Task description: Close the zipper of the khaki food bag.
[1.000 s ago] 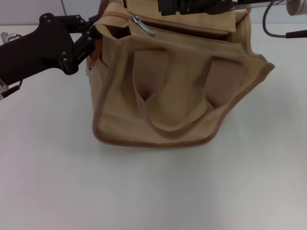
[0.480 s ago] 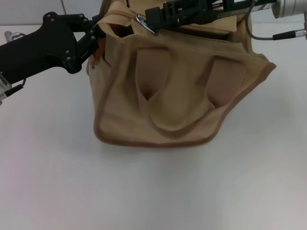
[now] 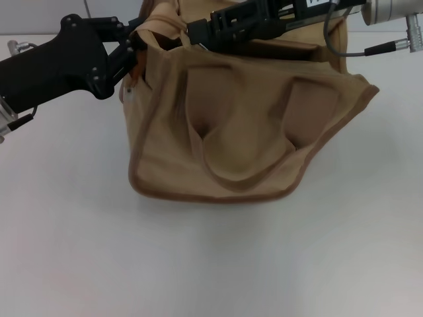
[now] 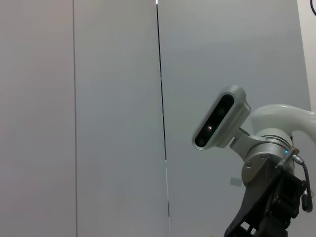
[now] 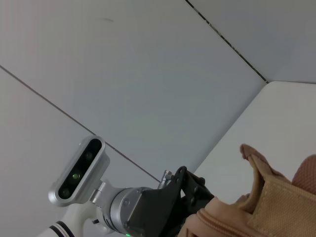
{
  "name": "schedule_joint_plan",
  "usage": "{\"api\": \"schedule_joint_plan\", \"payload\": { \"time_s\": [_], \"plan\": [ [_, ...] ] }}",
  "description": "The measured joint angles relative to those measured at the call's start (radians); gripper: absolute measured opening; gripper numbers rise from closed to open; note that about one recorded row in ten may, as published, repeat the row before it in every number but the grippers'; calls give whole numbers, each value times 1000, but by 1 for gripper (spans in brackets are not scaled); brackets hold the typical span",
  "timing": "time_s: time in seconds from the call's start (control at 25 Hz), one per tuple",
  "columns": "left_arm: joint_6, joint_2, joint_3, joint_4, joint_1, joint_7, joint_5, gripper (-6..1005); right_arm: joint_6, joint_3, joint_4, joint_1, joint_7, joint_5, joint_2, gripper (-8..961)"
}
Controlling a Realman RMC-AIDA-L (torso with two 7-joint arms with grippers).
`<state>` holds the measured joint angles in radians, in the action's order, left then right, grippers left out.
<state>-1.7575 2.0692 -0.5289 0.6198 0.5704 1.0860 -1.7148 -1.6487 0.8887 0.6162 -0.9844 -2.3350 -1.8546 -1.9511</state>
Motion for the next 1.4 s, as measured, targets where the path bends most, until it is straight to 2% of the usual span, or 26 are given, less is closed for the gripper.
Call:
{"api": "schedule_joint_plan", "payload": {
  "time_s": [0.48, 0.88, 1.4],
  "plan": [
    [1, -1, 0, 0, 9, 0, 0, 87, -4, 4, 1, 2, -16, 0, 0, 419],
    [5, 0, 2, -60, 59, -23, 0, 86, -2, 7, -2, 2, -19, 0, -3, 420],
    [5, -2, 27, -58, 41, -23, 0, 86, -1, -2, 2, 14, -18, 0, 2, 409]
  ]
}}
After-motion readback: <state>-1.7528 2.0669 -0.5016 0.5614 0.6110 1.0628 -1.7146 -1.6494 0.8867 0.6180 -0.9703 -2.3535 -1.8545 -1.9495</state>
